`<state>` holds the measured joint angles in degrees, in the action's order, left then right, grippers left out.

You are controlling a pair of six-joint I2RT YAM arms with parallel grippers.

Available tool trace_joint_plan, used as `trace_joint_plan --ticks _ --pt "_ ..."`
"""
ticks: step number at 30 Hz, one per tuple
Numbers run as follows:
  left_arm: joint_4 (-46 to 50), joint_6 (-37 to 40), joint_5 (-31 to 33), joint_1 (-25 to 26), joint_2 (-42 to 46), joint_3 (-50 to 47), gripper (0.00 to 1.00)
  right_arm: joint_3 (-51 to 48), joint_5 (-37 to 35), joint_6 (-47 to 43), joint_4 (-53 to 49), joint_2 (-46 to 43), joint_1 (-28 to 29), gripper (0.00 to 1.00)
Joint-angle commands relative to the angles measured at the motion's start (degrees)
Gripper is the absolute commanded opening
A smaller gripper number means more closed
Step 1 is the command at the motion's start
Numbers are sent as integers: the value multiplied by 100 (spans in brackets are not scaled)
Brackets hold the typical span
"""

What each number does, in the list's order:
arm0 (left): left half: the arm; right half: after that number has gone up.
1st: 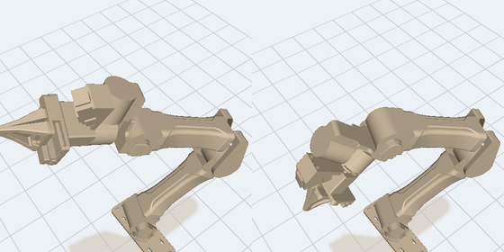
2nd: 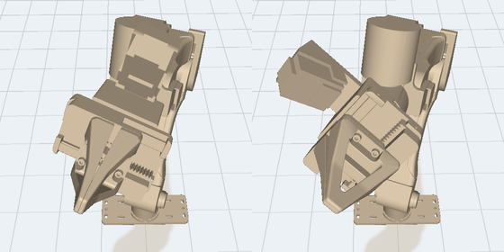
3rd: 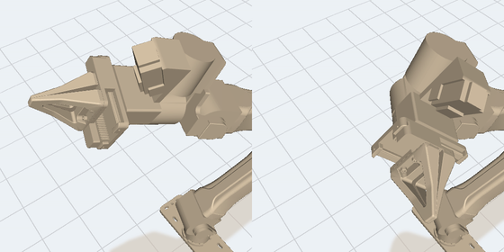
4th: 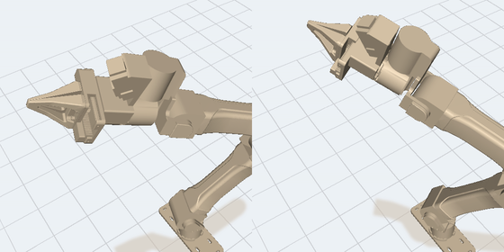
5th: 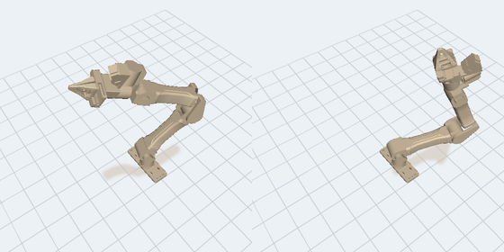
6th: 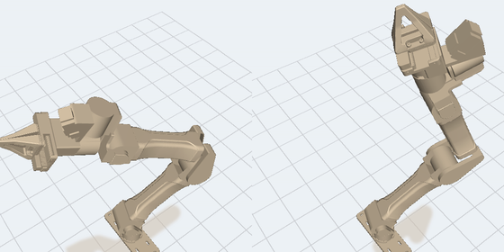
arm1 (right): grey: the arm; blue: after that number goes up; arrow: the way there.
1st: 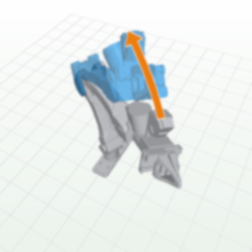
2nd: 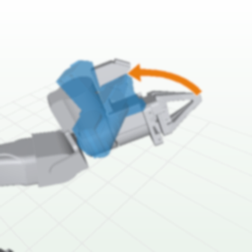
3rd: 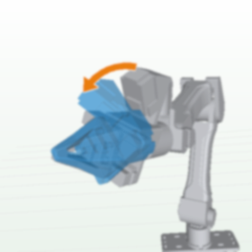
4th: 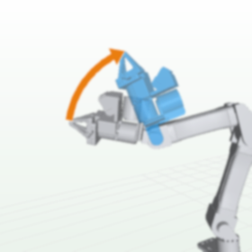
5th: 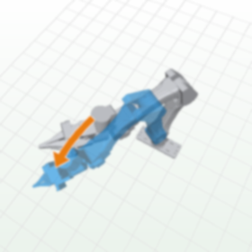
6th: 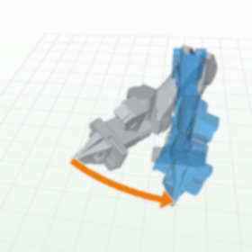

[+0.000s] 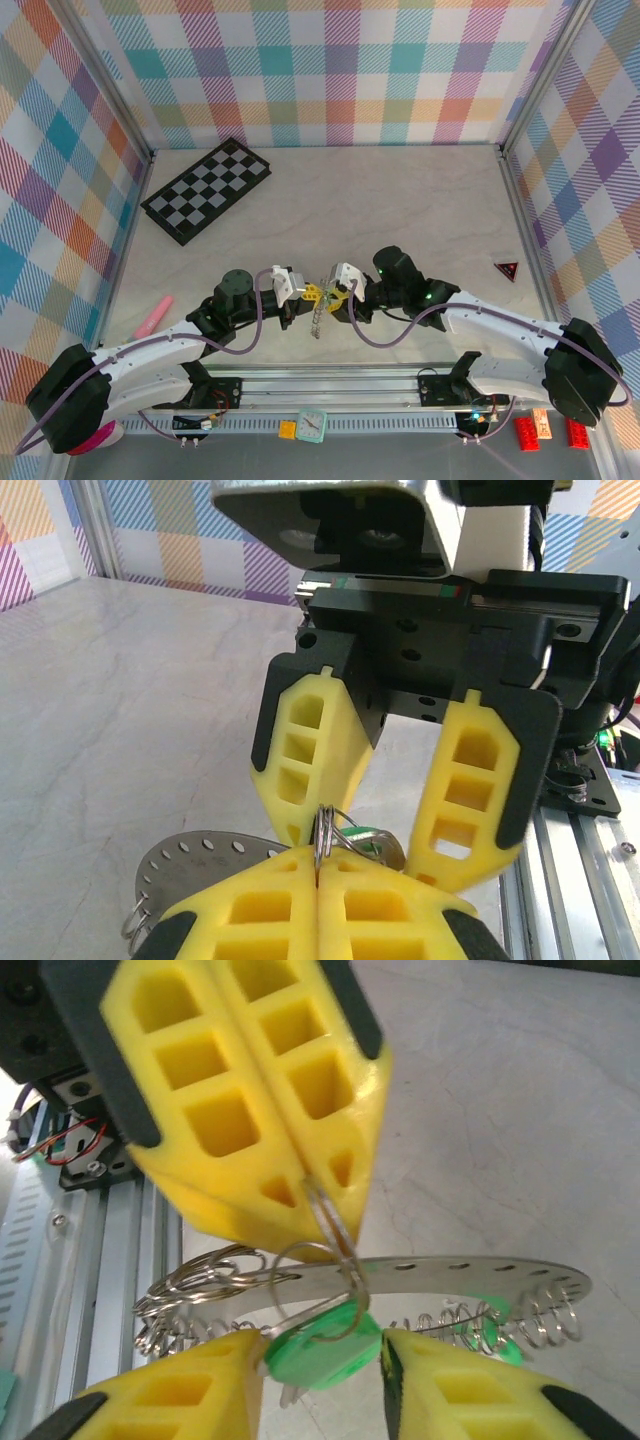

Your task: Put the keys on the keyring

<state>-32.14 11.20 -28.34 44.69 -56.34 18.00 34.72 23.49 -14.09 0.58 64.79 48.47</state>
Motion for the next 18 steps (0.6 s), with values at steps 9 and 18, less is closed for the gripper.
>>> trace_joint_plan --ticks 9,18 --pt "-545 -152 92 84 35 20 0 66 -230 -211 -273 -319 56 6" --pt "-735 -127 100 99 0 19 0 527 263 -567 -1214 266 145 0"
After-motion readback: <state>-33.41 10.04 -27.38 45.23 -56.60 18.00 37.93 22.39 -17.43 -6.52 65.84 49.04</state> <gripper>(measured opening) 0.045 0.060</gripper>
